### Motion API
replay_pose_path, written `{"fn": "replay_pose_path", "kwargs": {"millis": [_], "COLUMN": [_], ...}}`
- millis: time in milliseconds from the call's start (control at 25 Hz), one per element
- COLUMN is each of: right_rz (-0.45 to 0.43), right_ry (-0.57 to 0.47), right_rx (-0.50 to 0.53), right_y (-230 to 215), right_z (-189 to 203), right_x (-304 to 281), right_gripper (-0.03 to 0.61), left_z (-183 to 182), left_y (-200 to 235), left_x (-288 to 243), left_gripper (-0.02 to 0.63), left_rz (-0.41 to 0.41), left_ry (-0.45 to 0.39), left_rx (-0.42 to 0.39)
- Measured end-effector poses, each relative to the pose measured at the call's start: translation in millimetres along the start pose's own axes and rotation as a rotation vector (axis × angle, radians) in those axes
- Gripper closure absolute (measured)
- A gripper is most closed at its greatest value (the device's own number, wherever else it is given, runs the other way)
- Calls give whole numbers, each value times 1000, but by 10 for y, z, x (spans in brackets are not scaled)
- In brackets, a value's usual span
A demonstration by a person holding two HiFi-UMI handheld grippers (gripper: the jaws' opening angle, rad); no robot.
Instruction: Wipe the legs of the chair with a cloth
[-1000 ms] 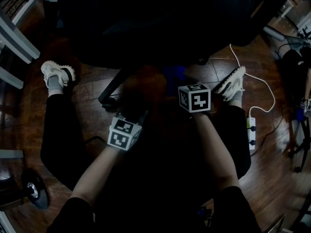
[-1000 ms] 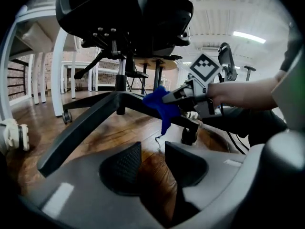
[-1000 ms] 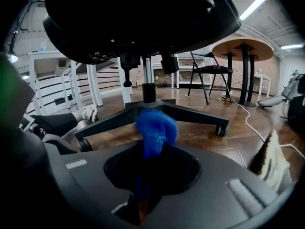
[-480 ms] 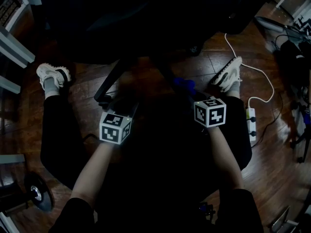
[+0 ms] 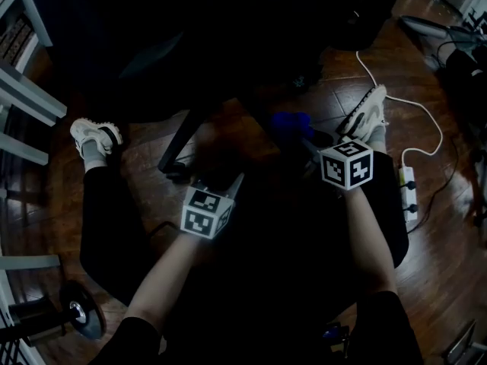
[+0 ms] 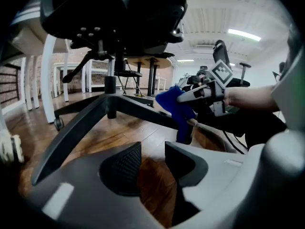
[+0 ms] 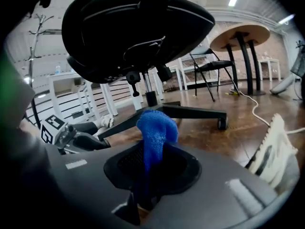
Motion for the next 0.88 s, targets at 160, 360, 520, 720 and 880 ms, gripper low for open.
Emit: {"fn": "replay_pose_path", "kwargs": {"millis": [160,360,520,720,880], "right_rz": [-143,-208,-231,-297,-343], "right_ry": [-71,-65,-34,33,97], "right_rx": [-10,-45,-14,-65,-174], "right_y": [-134,-183,-248,-257,-329], "right_z": [-286,-549,-591,-537,-382], "right_x": [-160,-650,-1062,-1372,-1413], "right_gripper": [495,495,495,495,500], "left_z": [-237,-222,-196,-48,-15], "left_y": [-41,63,156,95,78], "left_x": [-89,-183,-167,-197,-254], "left_gripper": [457,457,457,458,457], "left_rz": [6,9,-32,-22,-14], "left_ry": [8,67,94,154,151], "left_rx": [-87,-27,12,3,22]}}
Point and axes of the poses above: the fingertips, and each gripper's own axes: x backward along the fingers, y to its left, z out of its underside, the point moved 2 cm from there along x, backward along the fingers, and after that the axes turned 12 degrees about -x, right-handed, at the moved point
